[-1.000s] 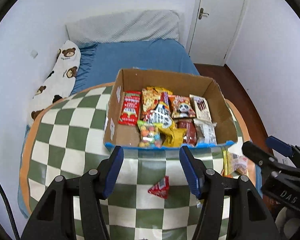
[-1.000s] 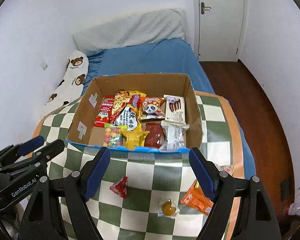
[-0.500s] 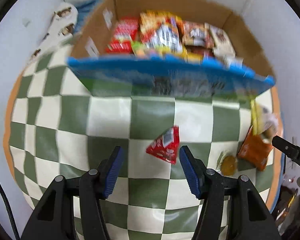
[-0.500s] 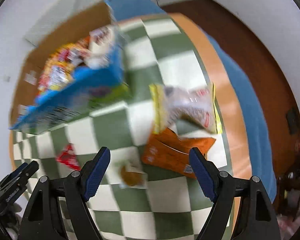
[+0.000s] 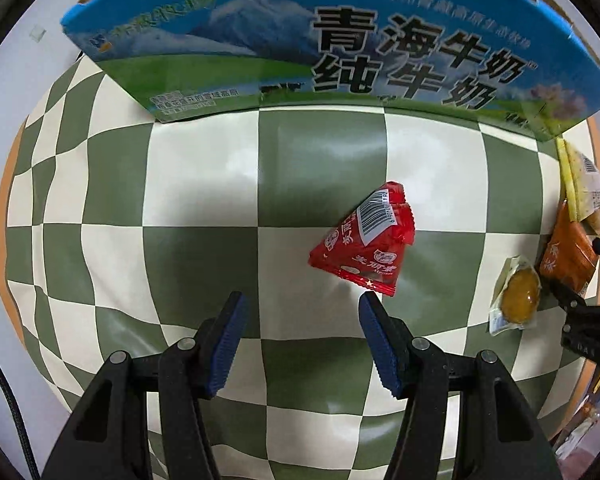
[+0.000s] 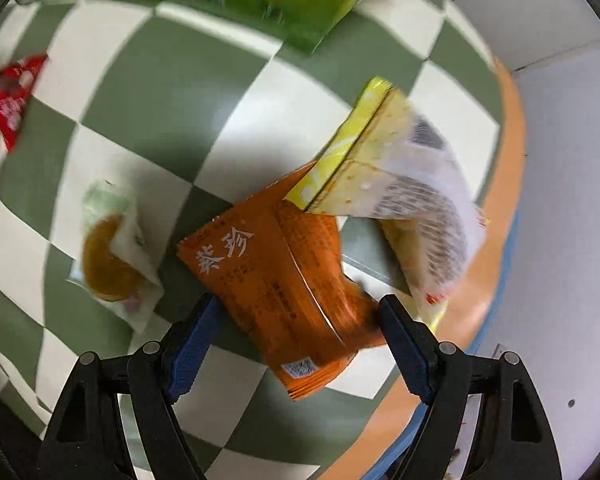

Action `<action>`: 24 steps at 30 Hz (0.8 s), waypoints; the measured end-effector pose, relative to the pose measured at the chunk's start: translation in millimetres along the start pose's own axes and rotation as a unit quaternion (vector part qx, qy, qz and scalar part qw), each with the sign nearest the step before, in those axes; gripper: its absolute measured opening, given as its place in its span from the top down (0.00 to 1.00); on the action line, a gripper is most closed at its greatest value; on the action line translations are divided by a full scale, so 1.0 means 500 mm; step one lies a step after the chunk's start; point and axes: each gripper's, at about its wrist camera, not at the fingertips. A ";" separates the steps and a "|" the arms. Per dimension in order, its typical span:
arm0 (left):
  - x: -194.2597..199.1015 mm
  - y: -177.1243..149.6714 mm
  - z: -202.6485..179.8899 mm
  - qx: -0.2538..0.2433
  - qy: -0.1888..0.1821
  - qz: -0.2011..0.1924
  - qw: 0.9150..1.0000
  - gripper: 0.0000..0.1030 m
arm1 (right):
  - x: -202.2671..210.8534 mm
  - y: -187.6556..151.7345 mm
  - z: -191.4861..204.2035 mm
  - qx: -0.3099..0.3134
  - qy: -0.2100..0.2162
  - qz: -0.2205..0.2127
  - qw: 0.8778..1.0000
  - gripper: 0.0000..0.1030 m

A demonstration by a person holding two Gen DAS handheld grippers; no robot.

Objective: Organize snacks
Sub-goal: 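Grasp the red triangle packet with left tool while right tool grasps the orange bag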

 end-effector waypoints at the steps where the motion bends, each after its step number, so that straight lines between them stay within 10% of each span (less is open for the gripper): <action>1: -0.003 0.000 -0.003 -0.002 0.000 0.000 1.000 0.46 | -0.005 0.003 -0.010 -0.016 0.014 -0.001 1.000 0.20; 4: -0.009 -0.002 -0.009 -0.004 0.004 -0.004 1.000 0.46 | -0.013 0.003 -0.070 -0.129 0.101 -0.004 0.986 0.30; 10: -0.010 0.026 -0.011 0.003 -0.005 -0.001 1.000 0.46 | -0.036 -0.049 -0.166 -0.346 0.291 -0.011 0.892 0.29; 19: -0.013 0.085 -0.042 -0.009 -0.031 0.018 0.999 0.46 | -0.008 -0.053 -0.128 -0.282 0.201 -0.038 0.938 0.21; 24: -0.003 0.105 -0.053 0.015 -0.110 0.045 0.993 0.46 | -0.020 -0.068 -0.121 -0.298 0.208 -0.041 0.931 0.21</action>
Point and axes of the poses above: each gripper's, at about its wrist camera, not at the fingertips, and x roughly against the way its jaws point, z to its left, y to its top, and after that the axes turned 7 degrees about y, right-handed
